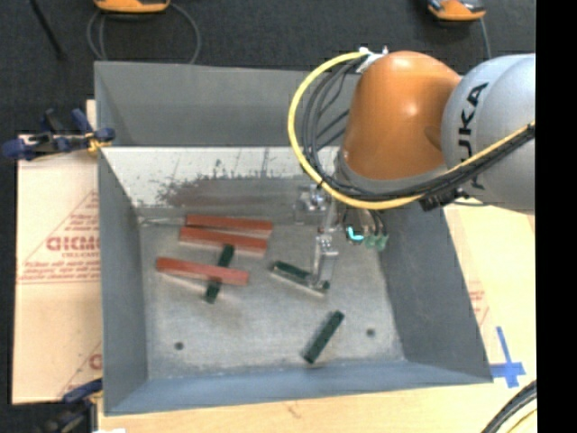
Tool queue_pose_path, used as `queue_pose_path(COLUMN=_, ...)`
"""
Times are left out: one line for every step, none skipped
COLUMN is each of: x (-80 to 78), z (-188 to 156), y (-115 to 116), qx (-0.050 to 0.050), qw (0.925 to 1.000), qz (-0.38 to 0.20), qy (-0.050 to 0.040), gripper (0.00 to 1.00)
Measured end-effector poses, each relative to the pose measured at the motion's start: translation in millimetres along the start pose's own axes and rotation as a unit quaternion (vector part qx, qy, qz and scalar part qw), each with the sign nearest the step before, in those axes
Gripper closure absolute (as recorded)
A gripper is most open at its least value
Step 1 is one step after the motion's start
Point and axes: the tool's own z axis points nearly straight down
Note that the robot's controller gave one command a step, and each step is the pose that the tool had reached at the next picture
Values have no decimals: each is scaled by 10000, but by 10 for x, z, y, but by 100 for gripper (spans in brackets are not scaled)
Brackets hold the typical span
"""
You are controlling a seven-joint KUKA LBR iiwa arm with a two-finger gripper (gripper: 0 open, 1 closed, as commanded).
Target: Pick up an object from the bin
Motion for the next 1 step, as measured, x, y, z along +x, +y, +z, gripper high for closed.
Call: queue_pose_path(x=259, z=-938, y=692, qx=-11, qw=9983, qz=-573, qy=-76, gripper=0)
